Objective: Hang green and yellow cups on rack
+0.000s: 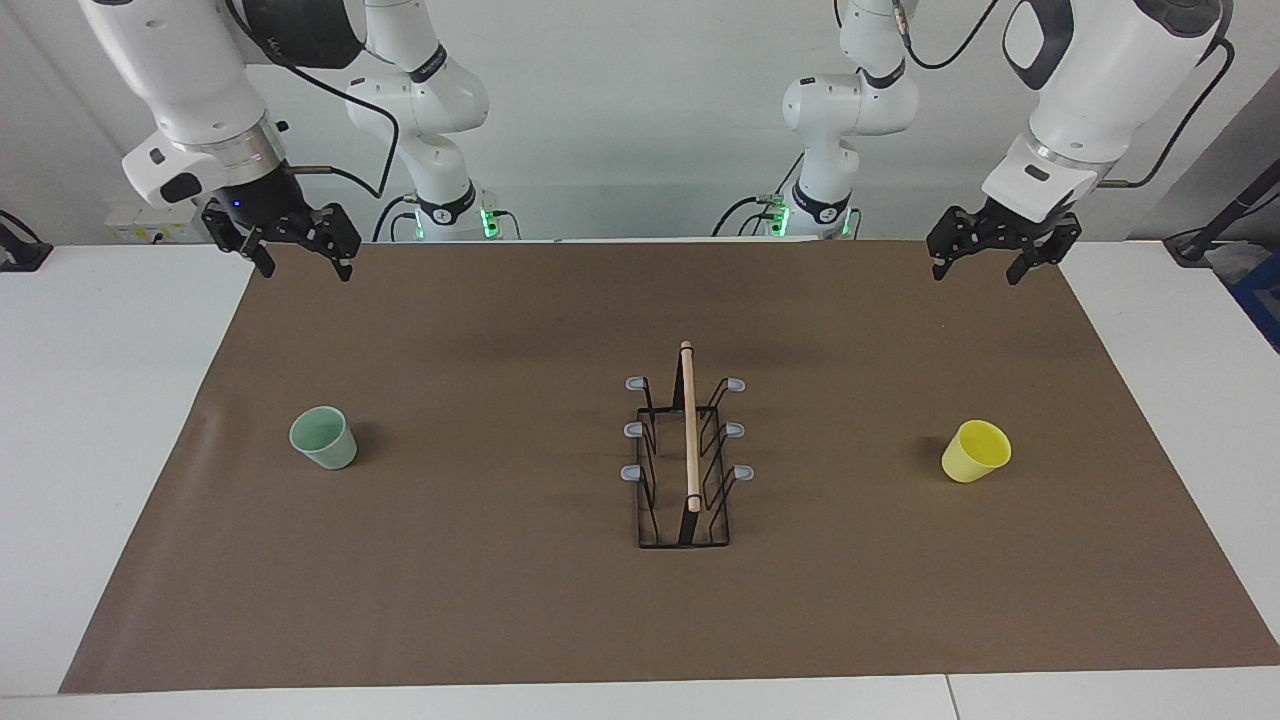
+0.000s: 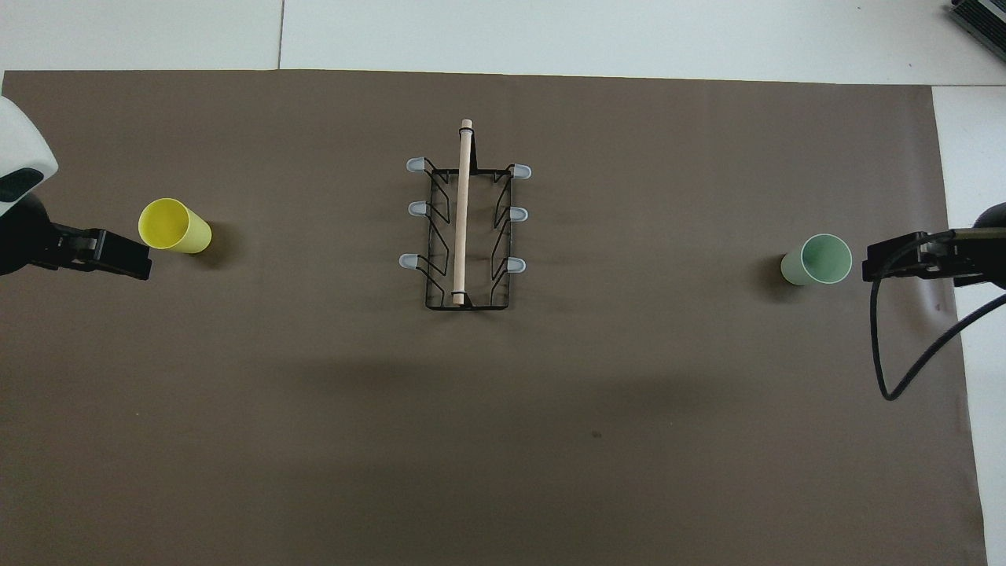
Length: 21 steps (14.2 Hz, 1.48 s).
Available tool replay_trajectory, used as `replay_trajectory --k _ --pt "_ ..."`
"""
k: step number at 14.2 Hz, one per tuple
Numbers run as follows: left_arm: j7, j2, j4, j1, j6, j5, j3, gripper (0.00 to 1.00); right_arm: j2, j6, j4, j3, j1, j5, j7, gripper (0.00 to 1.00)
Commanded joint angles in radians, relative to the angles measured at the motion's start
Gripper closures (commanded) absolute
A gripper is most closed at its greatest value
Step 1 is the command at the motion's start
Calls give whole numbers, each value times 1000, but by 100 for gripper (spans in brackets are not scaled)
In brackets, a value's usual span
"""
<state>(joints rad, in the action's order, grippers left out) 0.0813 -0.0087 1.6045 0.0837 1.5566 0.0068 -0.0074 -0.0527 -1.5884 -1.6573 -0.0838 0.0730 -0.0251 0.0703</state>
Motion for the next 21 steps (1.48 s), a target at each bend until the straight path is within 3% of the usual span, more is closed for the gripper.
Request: replay_trajectory --k 1,7,9,11,12,15,18,21 --pt "17 -28 31 -10 -6 -13 -3 0 2 -1 1 4 -1 13 16 0" --pt "18 -37 32 -10 -23 -13 -3 0 1 -1 -5 4 -2 20 16 0" --pt "12 -36 32 -10 -21 -13 -3 0 -48 -10 -102 4 -1 22 66 0" --pt "8 -30 31 -18 -18 -22 -3 0 -53 -106 -137 1 -2 91 105 0" --pt "8 -24 28 -28 -17 -30 -3 0 -36 -122 -136 2 -2 61 89 0" --pt "6 41 0 -60 -12 -54 -2 0 136 -26 -11 4 -21 33 33 0" --pt "-3 178 -142 -91 -18 -71 1 0 412 62 248 4 -30 31 -67 0" --pt "-119 307 -259 -91 -1 -96 35 0 507 -21 269 6 -42 33 -207 0"
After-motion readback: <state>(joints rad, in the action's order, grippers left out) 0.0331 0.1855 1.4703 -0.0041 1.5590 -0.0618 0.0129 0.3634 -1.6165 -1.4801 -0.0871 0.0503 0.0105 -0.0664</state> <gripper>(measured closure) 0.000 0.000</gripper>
